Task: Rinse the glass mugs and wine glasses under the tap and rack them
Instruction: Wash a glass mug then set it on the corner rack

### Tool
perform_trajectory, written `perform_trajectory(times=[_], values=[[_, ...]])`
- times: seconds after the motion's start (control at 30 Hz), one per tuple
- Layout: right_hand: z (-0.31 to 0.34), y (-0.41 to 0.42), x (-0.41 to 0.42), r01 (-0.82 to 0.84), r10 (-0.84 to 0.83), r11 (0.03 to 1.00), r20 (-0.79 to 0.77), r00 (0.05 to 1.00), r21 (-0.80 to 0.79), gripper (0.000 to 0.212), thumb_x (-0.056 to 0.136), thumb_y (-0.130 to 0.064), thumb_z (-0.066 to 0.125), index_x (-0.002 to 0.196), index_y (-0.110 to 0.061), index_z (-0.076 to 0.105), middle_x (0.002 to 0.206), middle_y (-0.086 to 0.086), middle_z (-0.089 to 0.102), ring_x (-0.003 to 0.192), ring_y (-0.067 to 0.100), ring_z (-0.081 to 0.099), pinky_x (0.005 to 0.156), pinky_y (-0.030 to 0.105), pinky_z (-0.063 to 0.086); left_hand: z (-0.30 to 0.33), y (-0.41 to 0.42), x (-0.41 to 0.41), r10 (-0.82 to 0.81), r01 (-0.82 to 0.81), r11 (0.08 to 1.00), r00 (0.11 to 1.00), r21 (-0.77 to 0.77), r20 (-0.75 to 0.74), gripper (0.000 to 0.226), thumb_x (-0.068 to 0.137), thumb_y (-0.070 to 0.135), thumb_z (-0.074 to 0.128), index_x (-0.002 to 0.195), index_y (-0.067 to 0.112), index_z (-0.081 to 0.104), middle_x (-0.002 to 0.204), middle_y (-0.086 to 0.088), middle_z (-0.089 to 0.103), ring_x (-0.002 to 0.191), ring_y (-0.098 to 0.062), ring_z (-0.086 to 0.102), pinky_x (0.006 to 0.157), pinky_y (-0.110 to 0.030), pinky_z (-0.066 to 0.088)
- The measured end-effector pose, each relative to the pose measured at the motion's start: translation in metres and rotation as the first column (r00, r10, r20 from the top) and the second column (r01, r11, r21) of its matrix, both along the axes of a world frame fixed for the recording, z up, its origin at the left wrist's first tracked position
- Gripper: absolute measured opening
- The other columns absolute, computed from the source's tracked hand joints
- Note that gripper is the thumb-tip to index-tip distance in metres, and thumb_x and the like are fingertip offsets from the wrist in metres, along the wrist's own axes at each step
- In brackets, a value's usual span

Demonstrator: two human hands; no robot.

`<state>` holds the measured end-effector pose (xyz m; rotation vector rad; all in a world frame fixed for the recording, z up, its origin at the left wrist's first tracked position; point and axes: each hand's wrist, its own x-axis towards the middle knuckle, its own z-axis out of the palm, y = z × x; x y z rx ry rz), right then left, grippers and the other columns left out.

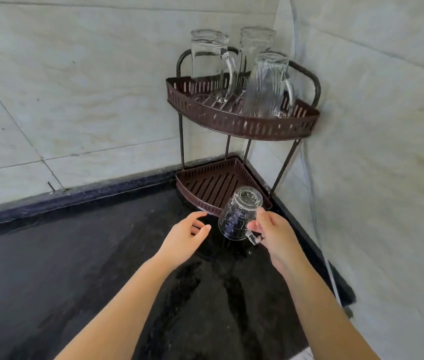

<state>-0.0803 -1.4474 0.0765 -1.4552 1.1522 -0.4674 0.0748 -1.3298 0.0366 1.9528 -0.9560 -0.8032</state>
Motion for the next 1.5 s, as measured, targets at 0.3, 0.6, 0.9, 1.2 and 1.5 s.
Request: perform_trajectory(times=[0.3,0.6,0.9,1.2,1.5], values=[[-0.038,-0.139,0.108,-0.058,0.047,0.99,-0.087,0.995,-0.127,0.035,0.101,-0.034,0.035,0.076,-0.02,0.055,0.09,0.0,0.064,0.09,0.018,0.058,0.085,0.036,0.041,-0.069,-0.093,0.028,-0.212,0.128,0.962,0.909,0.242,0.358,0.056,0.097,0.036,0.046,0.149,0.026,0.027,0.159,0.001,0.013,0.147,-0.016,0.001,0.118,-0.031,0.011],[-0.086,-0.173,0.15,0.007,-0.028,0.987,-0.126,0.992,-0.16,0.044,0.102,-0.032,0.032,0.103,0.0,0.062,0.095,0.003,0.062,0.084,0.018,0.052,0.072,0.027,0.032,-0.097,-0.088,0.022,-0.217,0.111,0.961,0.87,0.253,0.444,0.057,0.098,0.028,0.042,0.15,0.029,0.018,0.16,0.006,-0.001,0.145,-0.011,-0.015,0.117,-0.029,0.009],[-0.082,-0.179,0.149,-0.032,0.017,0.996,-0.174,0.985,-0.082,0.046,0.102,-0.036,0.031,0.109,0.001,0.058,0.107,0.013,0.066,0.086,0.022,0.053,0.077,0.029,0.034,-0.089,-0.091,0.024,-0.246,0.121,0.943,0.882,0.311,0.403,0.057,0.098,0.028,0.043,0.149,0.029,0.018,0.16,0.006,-0.001,0.146,-0.011,-0.013,0.116,-0.034,0.018],[-0.048,-0.096,0.096,-0.252,0.239,0.964,-0.142,0.961,-0.083,0.047,0.099,-0.036,0.041,0.142,-0.019,0.03,0.14,0.006,0.046,0.119,0.018,0.049,0.09,0.029,0.037,-0.02,-0.029,0.021,0.084,-0.108,0.984,0.982,0.142,0.168,0.044,0.098,0.025,0.045,0.141,0.028,0.036,0.126,0.003,0.055,0.105,-0.009,0.057,0.092,-0.028,0.047],[-0.047,0.098,0.067,-0.874,0.875,0.481,-0.097,0.474,0.071,0.028,0.097,-0.035,0.042,0.123,-0.026,0.048,0.106,-0.006,0.064,0.096,0.008,0.064,0.098,0.038,0.047,0.004,0.178,-0.063,0.683,-0.681,0.73,0.73,0.068,-0.014,0.023,0.094,0.017,0.052,0.109,0.034,0.056,0.099,0.001,0.069,0.09,-0.014,0.066,0.084,-0.019,0.047]])
